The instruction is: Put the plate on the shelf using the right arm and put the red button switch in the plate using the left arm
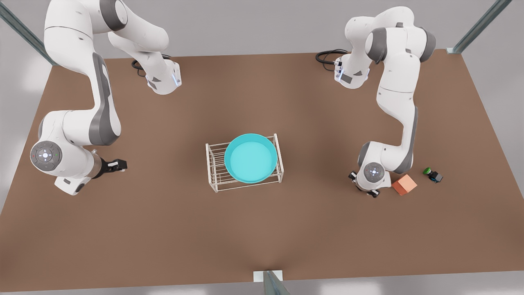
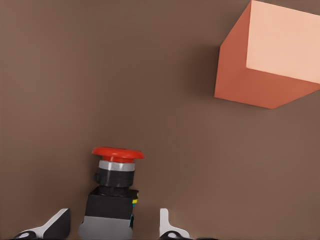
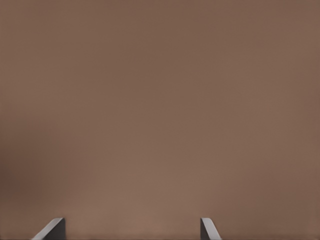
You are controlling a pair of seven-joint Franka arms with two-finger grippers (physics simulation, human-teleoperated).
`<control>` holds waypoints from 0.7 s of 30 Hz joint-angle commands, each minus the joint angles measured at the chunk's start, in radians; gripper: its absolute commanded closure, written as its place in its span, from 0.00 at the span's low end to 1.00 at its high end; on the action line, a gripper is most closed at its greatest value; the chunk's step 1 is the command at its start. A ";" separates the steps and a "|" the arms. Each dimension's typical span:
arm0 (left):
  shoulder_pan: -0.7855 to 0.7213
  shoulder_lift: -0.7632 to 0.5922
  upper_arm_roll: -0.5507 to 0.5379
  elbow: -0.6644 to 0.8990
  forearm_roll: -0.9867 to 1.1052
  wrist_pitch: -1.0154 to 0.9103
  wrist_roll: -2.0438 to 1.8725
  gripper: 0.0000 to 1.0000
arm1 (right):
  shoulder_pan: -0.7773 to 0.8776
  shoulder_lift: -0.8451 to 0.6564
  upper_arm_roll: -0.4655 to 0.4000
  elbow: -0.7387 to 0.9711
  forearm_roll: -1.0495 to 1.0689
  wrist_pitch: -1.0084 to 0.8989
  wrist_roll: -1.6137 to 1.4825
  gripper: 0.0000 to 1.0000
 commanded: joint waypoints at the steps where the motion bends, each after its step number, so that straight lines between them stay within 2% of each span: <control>1: -0.001 -0.001 0.001 0.000 0.013 0.003 -0.089 0.58 | 0.000 0.002 0.000 0.001 -0.002 -0.006 -0.046 0.00; 3: -0.001 -0.004 0.000 0.000 0.013 -0.002 -0.087 0.68 | 0.000 0.004 0.000 0.001 -0.002 -0.006 -0.047 0.00; 5: -0.001 -0.012 0.000 0.000 0.013 -0.006 -0.086 0.83 | -0.002 0.005 0.000 -0.001 0.000 0.006 -0.052 0.00; 7: -0.001 -0.007 0.000 0.002 0.021 -0.006 -0.086 0.89 | -0.009 0.010 -0.001 -0.001 0.000 0.006 -0.052 0.00; 11: 0.007 -0.035 0.001 0.037 0.016 -0.028 -0.044 0.87 | -0.008 0.011 -0.001 0.001 0.001 0.006 -0.052 0.00; 14: 0.004 -0.064 -0.020 0.163 -0.047 -0.161 -0.006 0.87 | -0.009 0.011 -0.001 0.001 0.001 0.006 -0.053 0.00; 18: 0.002 -0.184 -0.190 0.218 -0.087 -0.272 -0.010 0.87 | -0.015 0.011 -0.003 0.001 0.003 0.006 -0.053 0.00; 21: 0.002 -0.210 -0.339 0.249 -0.130 -0.281 -0.056 0.87 | -0.015 0.017 -0.001 0.001 0.003 0.006 -0.052 0.00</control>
